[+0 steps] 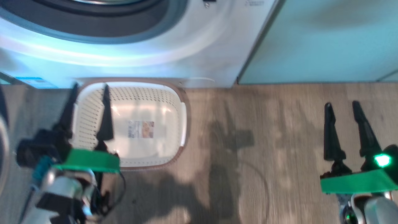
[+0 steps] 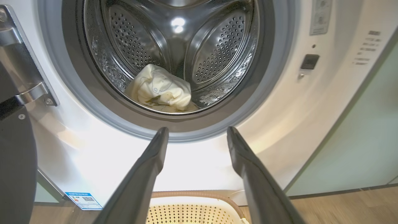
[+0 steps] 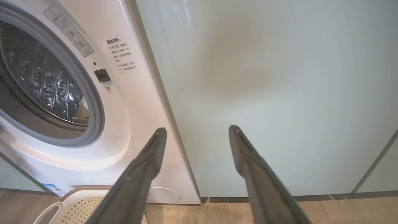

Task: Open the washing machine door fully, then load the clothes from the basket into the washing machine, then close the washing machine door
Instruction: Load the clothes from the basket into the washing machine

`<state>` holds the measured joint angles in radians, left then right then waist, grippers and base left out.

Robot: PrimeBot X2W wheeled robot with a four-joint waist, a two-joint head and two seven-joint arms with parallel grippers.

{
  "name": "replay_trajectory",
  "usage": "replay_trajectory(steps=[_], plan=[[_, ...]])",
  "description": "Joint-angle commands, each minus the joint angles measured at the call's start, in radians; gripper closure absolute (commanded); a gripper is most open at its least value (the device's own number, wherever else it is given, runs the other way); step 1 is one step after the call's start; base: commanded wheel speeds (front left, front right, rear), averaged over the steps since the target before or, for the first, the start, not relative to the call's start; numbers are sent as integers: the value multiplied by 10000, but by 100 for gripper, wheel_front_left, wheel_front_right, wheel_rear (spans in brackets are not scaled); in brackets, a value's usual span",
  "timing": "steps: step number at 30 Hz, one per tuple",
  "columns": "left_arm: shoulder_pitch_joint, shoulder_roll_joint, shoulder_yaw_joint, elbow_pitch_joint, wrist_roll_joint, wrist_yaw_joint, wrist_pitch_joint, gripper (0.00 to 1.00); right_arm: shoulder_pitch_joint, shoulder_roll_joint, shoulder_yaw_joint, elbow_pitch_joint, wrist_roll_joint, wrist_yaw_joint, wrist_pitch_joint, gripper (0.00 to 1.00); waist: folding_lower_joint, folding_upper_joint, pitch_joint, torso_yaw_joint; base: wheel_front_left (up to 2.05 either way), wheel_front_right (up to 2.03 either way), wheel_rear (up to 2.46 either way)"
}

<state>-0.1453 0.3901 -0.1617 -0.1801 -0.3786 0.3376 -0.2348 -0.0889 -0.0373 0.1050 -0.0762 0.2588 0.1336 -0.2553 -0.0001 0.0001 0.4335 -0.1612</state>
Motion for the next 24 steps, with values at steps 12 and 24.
replay_trajectory(steps=[12,24], plan=[[1493,-487,-380,-494,69,260,-75,0,1068,-129,263,122,-586,-29,-65,0,1,-1,-2357,1167,0,0,0],[2672,-467,-387,-198,-3,262,-170,0,1964,-129,546,481,-615,-29,-65,0,1,-1,-3940,1185,0,0,0]])
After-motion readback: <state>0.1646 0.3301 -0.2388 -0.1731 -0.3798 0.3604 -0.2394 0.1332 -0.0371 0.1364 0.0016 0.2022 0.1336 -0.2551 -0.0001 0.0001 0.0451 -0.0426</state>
